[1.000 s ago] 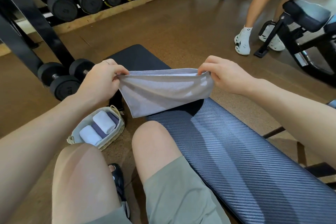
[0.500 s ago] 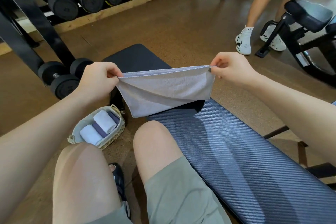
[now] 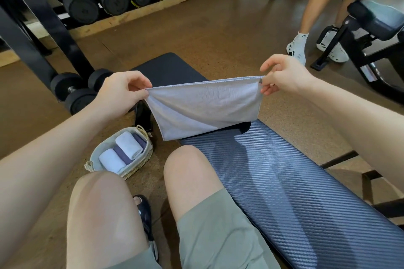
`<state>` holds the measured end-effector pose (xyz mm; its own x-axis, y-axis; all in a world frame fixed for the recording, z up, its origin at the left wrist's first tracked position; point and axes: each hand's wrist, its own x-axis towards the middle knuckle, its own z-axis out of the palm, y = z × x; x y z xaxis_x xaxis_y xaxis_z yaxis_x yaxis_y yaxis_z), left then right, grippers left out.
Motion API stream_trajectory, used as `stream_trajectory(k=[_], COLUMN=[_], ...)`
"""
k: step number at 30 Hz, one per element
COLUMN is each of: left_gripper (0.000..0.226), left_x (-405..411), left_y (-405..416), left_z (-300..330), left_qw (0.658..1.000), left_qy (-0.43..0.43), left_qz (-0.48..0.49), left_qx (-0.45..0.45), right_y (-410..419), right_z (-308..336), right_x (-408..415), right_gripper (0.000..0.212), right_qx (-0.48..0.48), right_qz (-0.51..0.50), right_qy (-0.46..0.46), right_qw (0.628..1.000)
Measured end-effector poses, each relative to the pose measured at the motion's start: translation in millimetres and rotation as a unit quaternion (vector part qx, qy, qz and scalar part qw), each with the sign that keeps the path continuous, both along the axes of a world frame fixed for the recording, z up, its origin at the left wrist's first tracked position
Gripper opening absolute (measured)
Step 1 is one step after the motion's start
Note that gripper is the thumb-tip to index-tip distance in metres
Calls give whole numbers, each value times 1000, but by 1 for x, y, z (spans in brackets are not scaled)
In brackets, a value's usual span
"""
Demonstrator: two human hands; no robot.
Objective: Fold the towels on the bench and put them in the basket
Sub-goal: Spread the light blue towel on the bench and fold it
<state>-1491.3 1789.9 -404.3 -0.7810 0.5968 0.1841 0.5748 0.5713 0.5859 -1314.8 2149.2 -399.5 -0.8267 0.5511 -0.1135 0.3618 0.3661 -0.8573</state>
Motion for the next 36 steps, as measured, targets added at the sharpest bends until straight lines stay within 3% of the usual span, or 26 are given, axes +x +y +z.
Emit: stream_trajectory(k=[4,11,16,19,22,36], left_gripper=[12,17,17,23,27,30], left_x=[-1,-3,-10,-19,-27,-79], left_y=[0,-1,-4,0,2,58], left_z=[3,18,47,48,53,61], left_qw=[1000,994,984,979,975,970], left_qy=[14,88,177,200,218,237], left_qz=[-2,-33,4,19,38,38], left_qx=[-10,-56,7,-24,-21,-47], right_y=[3,1,-1,-7,-7,26], right_z=[3,23,53,56,59,58], right_x=[-6,-16,-23,-27,-34,-57], right_gripper=[8,10,11,6,8,11], right_qx=[22,43,120,163,151,166], right_qz=[12,3,-39,-7,-38,-77], right_qy=[-20,20,131,126,163,116], right_qw=[999,999,983,979,974,976])
